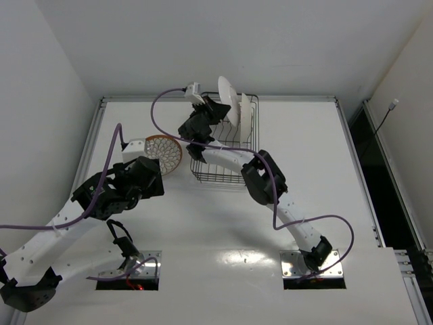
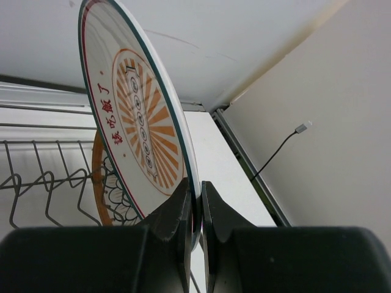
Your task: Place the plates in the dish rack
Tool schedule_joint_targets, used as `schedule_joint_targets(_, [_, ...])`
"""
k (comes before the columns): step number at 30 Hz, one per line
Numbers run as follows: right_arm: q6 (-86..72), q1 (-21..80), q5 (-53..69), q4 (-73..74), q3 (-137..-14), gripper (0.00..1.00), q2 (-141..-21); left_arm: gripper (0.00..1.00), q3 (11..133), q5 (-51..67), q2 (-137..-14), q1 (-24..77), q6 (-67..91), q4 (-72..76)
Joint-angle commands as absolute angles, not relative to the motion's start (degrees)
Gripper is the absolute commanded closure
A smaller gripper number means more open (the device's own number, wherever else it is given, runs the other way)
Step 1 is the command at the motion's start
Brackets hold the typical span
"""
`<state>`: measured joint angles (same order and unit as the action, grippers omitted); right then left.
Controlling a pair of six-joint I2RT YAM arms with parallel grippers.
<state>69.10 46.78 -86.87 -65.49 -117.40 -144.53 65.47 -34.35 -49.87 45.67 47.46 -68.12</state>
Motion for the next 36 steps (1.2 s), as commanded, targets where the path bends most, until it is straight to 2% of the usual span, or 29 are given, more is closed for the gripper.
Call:
schedule_joint_targets(1, [70.3,46.9,-104.1,-69.6,-120.8,1.00,-143.9,0.35,66.2,-35.2,-49.7,46.1,47.5,-68.5])
schedule_joint_targets(24, [70.3,48.5,-104.6,-71.3,-123.0,1.00,-146.1,0.35,66.2,-35.2,-49.7,46.1,47.5,-69.0])
schedule_joint_targets(36, [70.3,49.0,-104.6,-75.4,-117.8,1.00,-146.6,0.35,66.2,-35.2,-49.7,46.1,47.5,-69.5])
